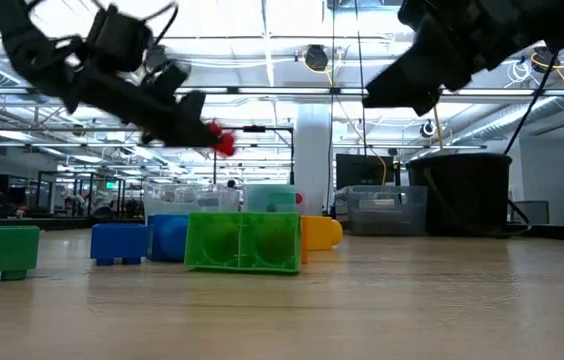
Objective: Pick & Place Toys
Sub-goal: Put the red game piece into the left transparent bin, then put the blue game piece into the left transparent bin
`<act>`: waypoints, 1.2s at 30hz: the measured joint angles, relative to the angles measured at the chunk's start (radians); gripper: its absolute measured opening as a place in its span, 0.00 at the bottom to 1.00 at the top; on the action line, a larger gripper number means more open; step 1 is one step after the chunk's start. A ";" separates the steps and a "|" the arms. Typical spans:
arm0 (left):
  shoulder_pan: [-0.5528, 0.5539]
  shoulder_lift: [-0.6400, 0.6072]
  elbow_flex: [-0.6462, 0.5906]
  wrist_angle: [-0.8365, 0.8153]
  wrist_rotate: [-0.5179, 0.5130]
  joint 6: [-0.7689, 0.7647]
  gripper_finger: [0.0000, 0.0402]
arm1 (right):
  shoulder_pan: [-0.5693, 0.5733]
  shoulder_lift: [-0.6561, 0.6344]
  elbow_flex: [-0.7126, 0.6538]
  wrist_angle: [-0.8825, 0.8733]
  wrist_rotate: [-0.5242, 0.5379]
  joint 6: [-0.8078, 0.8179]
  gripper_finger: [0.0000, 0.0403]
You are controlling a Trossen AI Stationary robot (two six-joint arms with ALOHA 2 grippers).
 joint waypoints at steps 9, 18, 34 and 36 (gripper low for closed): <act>0.180 0.056 -0.065 0.052 -0.114 -0.090 0.33 | -0.009 -0.001 -0.060 0.143 0.000 -0.007 0.35; 0.254 0.152 -0.062 0.022 -0.102 -0.230 0.33 | -0.014 -0.001 -0.072 0.177 0.000 -0.015 0.35; 0.274 0.173 -0.061 0.045 -0.099 -0.288 0.69 | -0.014 0.000 -0.072 0.176 0.000 -0.015 0.35; 0.274 0.171 -0.061 0.063 -0.098 -0.257 0.72 | -0.014 0.000 -0.072 0.176 0.000 -0.015 0.35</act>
